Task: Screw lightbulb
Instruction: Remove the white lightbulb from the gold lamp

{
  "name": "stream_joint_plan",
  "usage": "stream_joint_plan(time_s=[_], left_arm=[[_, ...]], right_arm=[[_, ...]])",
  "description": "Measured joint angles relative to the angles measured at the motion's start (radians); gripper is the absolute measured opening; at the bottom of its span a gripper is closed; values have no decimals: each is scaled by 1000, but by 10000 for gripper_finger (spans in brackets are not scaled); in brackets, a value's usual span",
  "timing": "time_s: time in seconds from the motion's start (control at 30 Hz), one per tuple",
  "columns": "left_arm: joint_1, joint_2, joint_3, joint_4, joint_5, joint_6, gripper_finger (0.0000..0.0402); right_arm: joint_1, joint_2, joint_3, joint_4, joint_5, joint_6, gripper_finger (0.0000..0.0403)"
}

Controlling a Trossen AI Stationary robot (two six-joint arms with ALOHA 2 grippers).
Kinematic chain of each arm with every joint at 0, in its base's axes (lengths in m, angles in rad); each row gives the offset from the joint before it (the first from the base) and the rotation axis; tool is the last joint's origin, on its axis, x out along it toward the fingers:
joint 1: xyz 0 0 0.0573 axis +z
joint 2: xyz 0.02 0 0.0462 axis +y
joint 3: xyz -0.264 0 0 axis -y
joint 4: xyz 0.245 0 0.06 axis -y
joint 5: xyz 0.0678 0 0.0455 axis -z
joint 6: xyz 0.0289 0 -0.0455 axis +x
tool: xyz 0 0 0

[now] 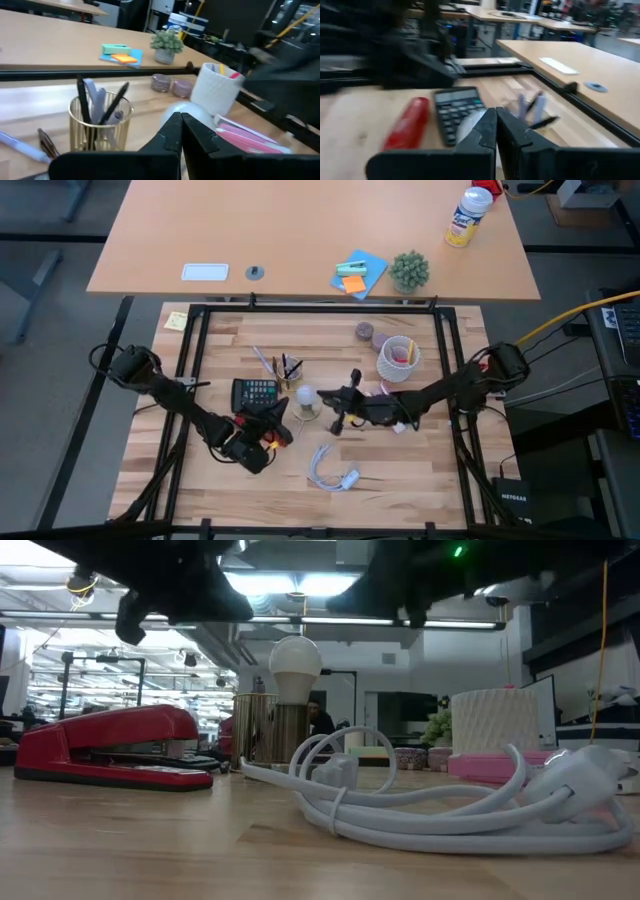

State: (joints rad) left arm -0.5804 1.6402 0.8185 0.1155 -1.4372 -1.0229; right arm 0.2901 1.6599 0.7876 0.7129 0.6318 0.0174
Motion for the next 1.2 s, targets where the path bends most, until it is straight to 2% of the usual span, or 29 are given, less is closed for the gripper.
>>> stream_joint_plan(time_s=[0.23,0.57,1.03,1.2], left_arm=[[83,0,0,-11,21,38,0],[179,0,0,-99,247,9,0],[95,0,0,-92,285,3,0],[62,0,0,-42,281,1,0]], right_arm=[[58,25,0,-13,-24,3,7],[-6,130,0,1,-15,8,7],[-89,145,-1,8,-23,36,7],[-106,145,-1,27,-39,34,7]])
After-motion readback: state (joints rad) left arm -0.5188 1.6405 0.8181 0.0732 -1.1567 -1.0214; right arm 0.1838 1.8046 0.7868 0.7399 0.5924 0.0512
